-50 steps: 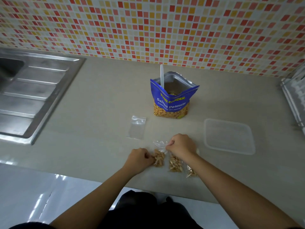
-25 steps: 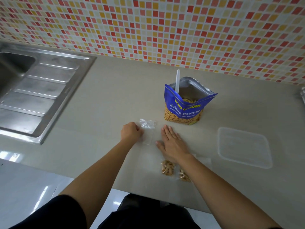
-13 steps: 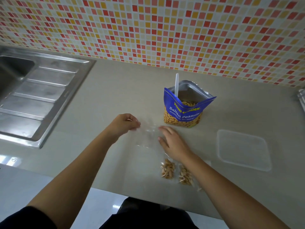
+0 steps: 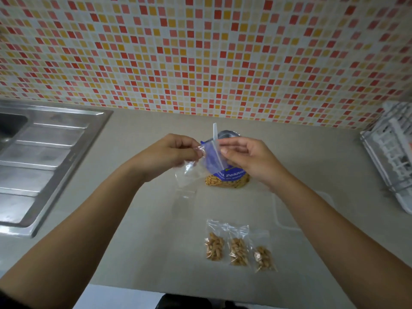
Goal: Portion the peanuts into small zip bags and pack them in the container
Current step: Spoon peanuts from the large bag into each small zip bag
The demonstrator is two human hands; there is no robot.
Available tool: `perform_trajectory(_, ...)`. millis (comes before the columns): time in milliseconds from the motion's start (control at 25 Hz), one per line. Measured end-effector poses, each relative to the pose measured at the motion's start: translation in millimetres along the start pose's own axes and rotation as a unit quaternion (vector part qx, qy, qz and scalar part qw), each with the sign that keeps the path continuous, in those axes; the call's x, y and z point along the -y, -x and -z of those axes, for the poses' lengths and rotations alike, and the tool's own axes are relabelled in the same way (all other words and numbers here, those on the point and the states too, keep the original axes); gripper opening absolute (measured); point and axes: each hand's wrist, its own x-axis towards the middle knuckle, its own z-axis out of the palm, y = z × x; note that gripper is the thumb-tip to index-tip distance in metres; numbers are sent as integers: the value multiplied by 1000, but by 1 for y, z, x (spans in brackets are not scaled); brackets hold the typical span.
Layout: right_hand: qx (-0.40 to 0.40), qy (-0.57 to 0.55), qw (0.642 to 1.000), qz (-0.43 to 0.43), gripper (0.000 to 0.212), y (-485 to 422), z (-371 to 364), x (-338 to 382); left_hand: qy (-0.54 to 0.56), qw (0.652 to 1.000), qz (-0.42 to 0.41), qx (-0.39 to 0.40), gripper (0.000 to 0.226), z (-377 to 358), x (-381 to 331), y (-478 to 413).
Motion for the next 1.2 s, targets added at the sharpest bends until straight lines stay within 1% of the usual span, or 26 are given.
perform_trajectory(160, -38, -109, 993, -24, 18, 9, 18, 6, -24, 999, -33, 17, 14, -8, -25, -15)
perform_trajectory(200, -49, -135, 989, -32, 17, 11, 22, 8, -31, 999, -41, 6, 10, -10, -29, -18)
perform_trajectory(240, -64, -157, 985, -41, 16, 13, 26, 11, -59, 996, -62, -26, 8, -12, -31, -23)
perform_trajectory(280, -84, -179, 979, -49, 15, 14, 30, 14, -121, 984, -100, -89, 16, -15, -31, -27)
perform_trajectory(320, -107, -196, 973, -54, 15, 15, 34, 17, -204, 952, -155, -170, 24, -19, -31, -31)
perform_trajectory(360, -130, -211, 967, -57, 14, 15, 38, 20, -266, 909, -215, -239, 27, -25, -31, -32)
perform_trajectory(400, -150, -225, 961, -58, 12, 15, 41, 22, -288, 877, -269, -274, 25, -32, -33, -33)
perform_trajectory(440, -165, -241, 955, -59, 10, 14, 42, 25, -279, 873, -297, -268, 22, -39, -36, -32)
perform_trajectory(480, -173, -254, 950, -60, 7, 14, 44, 29, -258, 885, -303, -240, 22, -47, -40, -32)
perform_trajectory(560, -168, -269, 946, -61, 5, 13, 44, 34, -221, 912, -288, -193, 28, -59, -43, -33)
perform_trajectory(680, -146, -244, 957, -63, 6, 11, 43, 40, -186, 923, -277, -191, 30, -64, -47, -34)
perform_trajectory(920, -96, -176, 977, -67, 5, 12, 44, 43, -126, 954, -218, -164, 21, -60, -51, -33)
perform_trajectory(1080, -71, -195, 976, -59, 5, 9, 44, 45, 9, 985, -138, -104, 15, -58, -53, -32)
perform_trajectory(1160, -76, -212, 972, -60, 4, 7, 43, 46, 79, 988, -105, -83, 15, -58, -54, -32)
perform_trajectory(1200, -81, -217, 971, -60, 3, 6, 42, 46, 108, 986, -91, -86, 15, -58, -55, -32)
